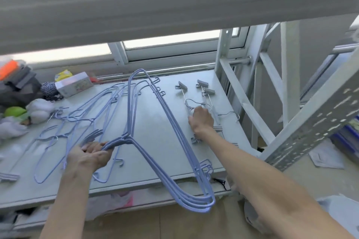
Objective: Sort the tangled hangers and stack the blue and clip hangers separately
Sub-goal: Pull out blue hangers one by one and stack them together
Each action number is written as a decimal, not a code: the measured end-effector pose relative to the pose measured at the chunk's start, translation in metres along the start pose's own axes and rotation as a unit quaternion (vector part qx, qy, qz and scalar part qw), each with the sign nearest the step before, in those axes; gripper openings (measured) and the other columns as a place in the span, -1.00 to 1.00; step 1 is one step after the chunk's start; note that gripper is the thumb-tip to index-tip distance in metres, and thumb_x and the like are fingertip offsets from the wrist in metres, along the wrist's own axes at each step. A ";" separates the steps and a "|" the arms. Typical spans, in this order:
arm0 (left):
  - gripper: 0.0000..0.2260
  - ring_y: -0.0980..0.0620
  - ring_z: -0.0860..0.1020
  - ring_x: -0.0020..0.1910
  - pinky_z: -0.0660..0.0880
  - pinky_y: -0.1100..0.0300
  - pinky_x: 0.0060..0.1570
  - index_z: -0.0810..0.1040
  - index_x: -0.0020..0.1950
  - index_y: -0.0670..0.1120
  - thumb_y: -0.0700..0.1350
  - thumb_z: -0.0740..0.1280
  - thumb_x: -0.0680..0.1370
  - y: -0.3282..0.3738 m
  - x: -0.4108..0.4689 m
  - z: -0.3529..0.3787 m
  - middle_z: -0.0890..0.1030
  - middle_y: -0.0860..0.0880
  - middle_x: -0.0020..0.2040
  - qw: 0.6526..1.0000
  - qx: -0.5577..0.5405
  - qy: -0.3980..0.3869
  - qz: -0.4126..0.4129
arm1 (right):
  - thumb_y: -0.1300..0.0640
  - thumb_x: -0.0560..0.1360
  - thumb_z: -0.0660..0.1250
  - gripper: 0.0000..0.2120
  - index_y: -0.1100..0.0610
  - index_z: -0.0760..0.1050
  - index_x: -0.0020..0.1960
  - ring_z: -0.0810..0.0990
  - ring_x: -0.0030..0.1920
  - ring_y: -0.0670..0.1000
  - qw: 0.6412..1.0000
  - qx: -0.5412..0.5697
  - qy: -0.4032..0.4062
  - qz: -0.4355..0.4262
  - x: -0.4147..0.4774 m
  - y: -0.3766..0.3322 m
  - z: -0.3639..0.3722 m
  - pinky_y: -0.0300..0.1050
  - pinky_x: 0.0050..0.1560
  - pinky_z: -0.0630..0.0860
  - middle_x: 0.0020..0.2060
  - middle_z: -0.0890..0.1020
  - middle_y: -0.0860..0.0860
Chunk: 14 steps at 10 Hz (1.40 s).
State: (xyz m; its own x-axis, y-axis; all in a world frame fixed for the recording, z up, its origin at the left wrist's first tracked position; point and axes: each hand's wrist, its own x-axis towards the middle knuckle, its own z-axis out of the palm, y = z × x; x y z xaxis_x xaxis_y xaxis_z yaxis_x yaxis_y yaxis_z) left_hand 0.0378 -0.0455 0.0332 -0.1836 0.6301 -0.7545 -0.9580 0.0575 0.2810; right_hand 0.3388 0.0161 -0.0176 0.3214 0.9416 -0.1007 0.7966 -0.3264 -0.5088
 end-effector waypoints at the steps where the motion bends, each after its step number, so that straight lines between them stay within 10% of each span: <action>1: -0.52 0.05 0.06 -0.68 0.46 0.29 -0.20 0.07 -0.52 -0.03 -0.11 0.00 0.63 -0.016 -0.036 0.012 0.09 0.04 -0.66 1.000 -0.005 -0.011 -0.020 | 0.02 0.54 0.33 -0.73 0.24 0.54 0.05 0.61 0.10 0.22 1.000 0.010 -0.004 -0.019 0.001 0.003 -0.006 -0.01 0.00 0.50 0.06 0.62 0.20; 6: -0.49 0.05 0.02 -0.63 0.33 0.28 0.04 0.09 -0.57 -0.05 -0.17 0.01 0.62 0.013 -0.052 -0.020 0.08 0.03 -0.65 0.998 -0.052 0.006 -0.035 | 0.18 0.49 0.22 -0.81 0.24 0.59 -0.09 0.62 -0.05 0.21 0.988 0.108 -0.076 -0.078 -0.025 -0.051 0.008 -0.01 -0.04 0.56 -0.09 0.65 0.18; 11: -0.54 0.03 0.03 -0.66 0.27 0.26 -0.32 0.08 -0.52 -0.03 -0.19 0.03 0.59 0.169 -0.032 -0.061 0.09 0.02 -0.65 0.997 -0.056 -0.013 -0.049 | 0.27 0.39 0.21 -0.80 0.18 0.28 -0.39 0.43 -0.31 0.12 0.992 0.078 -0.093 -0.030 -0.093 -0.174 0.085 -0.13 -0.33 0.34 -0.42 0.40 0.09; 14: -0.49 -0.01 0.00 -0.66 0.24 0.23 -0.19 0.05 -0.59 -0.06 -0.29 0.09 0.55 0.228 -0.020 -0.084 0.07 0.02 -0.65 0.997 -0.021 -0.011 -0.067 | 0.18 0.47 0.33 -0.81 0.20 0.32 -0.18 0.54 0.01 0.22 0.991 -0.007 -0.135 0.012 -0.118 -0.208 0.129 -0.07 -0.09 0.41 -0.12 0.43 0.12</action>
State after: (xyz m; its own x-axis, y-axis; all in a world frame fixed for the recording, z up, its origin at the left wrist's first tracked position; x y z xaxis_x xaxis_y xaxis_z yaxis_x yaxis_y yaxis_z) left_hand -0.1951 -0.1102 0.0622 -0.0488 0.6360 -0.7701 -0.9820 0.1103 0.1533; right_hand 0.0690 -0.0162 -0.0099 0.1925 0.9208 -0.3392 0.7980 -0.3481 -0.4919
